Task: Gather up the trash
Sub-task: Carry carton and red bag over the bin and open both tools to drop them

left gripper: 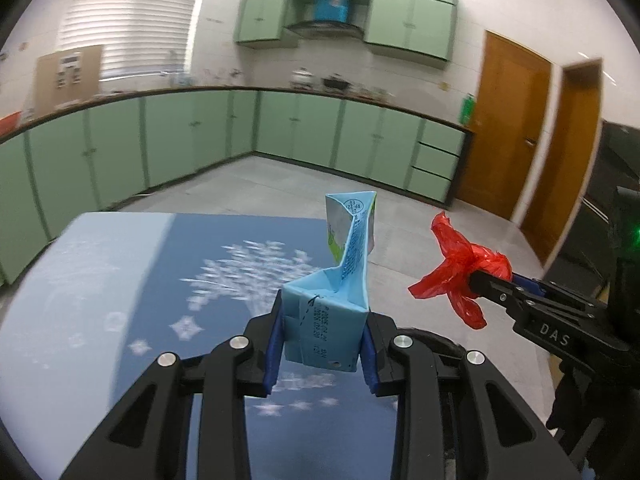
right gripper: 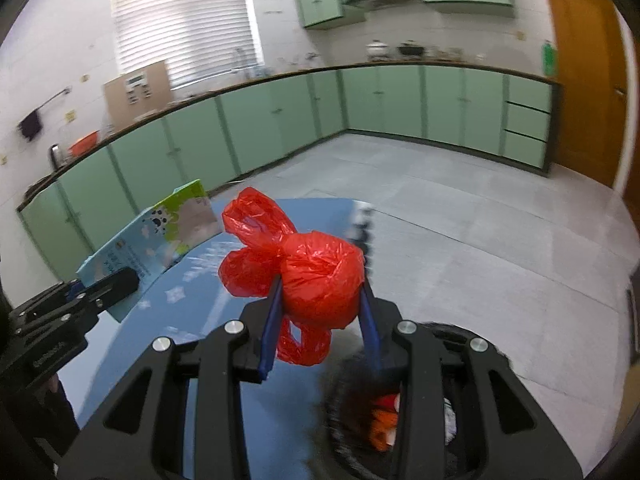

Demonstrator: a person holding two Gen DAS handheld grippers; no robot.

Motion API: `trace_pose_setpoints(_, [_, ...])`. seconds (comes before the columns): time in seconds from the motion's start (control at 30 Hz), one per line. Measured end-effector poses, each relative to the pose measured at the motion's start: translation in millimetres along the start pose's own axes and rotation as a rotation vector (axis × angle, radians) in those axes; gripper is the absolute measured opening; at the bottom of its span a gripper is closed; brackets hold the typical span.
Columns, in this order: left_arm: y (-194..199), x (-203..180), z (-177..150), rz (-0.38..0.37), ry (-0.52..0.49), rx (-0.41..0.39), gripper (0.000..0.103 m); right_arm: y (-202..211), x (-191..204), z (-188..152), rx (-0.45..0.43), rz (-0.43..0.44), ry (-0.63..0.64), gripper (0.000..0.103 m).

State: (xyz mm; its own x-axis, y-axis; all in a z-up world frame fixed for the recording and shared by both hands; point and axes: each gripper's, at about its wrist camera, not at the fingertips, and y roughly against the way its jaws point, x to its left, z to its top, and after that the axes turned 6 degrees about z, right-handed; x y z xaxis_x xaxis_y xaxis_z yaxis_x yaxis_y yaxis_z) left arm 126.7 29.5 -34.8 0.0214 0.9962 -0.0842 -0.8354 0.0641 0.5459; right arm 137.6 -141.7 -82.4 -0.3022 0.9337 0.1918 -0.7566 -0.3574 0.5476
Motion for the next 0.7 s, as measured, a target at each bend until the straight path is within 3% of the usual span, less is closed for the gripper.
trace_pose_setpoints(0.43, [-55.2, -94.8, -36.3, -0.139, -0.131, 0.111, 0.032, 7.0, -94.9, -56.3, 0.047, -0.177, -0.095, 0.034])
trace_pose_setpoints(0.7, [-98.2, -132.7, -53.6, -0.165, -0.183, 0.178, 0.032, -15.2, -127.1, -77.0, 0.089, -0.203, -0.158, 0.035])
